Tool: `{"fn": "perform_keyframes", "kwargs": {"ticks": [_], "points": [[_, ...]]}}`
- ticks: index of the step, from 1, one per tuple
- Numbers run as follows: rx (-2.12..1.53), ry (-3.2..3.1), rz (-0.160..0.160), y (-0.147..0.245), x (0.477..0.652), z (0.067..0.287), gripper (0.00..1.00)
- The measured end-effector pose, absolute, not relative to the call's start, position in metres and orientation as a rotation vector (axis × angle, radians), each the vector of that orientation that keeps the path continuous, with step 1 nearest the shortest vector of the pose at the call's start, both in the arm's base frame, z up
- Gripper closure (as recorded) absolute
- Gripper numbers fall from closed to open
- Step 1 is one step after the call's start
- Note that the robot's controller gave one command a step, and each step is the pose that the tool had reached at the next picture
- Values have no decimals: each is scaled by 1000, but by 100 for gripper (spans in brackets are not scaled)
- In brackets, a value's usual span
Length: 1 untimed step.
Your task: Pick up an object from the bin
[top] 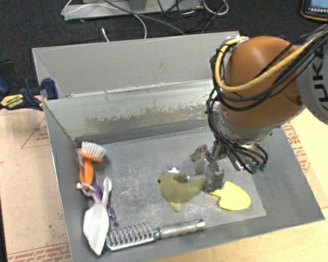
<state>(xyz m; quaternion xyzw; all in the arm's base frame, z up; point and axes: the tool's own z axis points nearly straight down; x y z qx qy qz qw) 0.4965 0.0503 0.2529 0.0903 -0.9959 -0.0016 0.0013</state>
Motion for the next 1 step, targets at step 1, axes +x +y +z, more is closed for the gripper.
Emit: {"fn": "perform_keyframes", "kwargs": {"ticks": [1], "points": [[316, -3132, -5, 50, 505, 233, 100]]}}
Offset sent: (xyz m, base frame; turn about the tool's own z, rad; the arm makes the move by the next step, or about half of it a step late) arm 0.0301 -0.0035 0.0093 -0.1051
